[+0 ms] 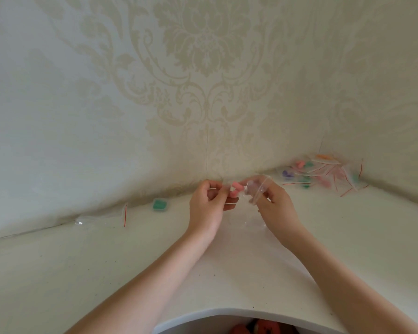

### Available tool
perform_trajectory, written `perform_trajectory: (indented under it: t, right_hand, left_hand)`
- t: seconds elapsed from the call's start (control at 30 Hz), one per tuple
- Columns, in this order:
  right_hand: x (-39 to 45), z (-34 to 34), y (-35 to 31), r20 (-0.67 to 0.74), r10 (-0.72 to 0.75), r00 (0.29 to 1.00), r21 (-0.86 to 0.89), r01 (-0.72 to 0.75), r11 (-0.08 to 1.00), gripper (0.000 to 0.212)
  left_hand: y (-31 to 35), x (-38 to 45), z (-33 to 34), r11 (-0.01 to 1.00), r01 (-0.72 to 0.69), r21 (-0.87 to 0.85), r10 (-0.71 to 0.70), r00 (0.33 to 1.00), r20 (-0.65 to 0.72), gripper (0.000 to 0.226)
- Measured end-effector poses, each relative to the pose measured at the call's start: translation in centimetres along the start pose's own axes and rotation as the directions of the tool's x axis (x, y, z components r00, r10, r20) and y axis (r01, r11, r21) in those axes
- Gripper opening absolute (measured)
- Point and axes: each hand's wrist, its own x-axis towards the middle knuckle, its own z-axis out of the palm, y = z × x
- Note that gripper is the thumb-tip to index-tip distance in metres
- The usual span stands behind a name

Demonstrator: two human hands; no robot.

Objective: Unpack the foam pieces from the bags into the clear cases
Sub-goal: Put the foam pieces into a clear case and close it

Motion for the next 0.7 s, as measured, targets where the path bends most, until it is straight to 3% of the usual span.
perform_trajectory:
  t: [0.13, 0.27, 0.43, 0.7]
  right_hand:
    - [0.03, -0.24, -0.21, 0.005, -0.028, 1.000, -0.048, 0.029, 0.998, 0.004]
    - [-0.04, -0.44, 0.04, 0.064, -0.052, 0.997, -0.216, 0.065, 0.974, 0.024]
    - [-0.25, -0.56, -0.46, 0.075, -0.082, 0.994, -0.207, 0.096, 0.974, 0.021]
    - [-0.18, -0.35, -0.13, 0.160, -0.145, 0.976, -0.320, 0.190, 0.928, 0.009]
  left_hand:
    - [-0.12, -0.08, -0.07, 0.997, 0.048, -0.057, -0.047, 0.999, 0.016, 0.005]
    - [0.28, -0.16, -0.17, 0.985, 0.099, -0.142, -0.093, 0.994, 0.050, 0.012]
    - [0.32, -0.41, -0.29, 0.997, 0.078, -0.030, -0.076, 0.995, 0.059, 0.015]
    - [0.61, -0.65, -0.23, 0.994, 0.105, -0.016, -0.104, 0.993, 0.053, 0.014]
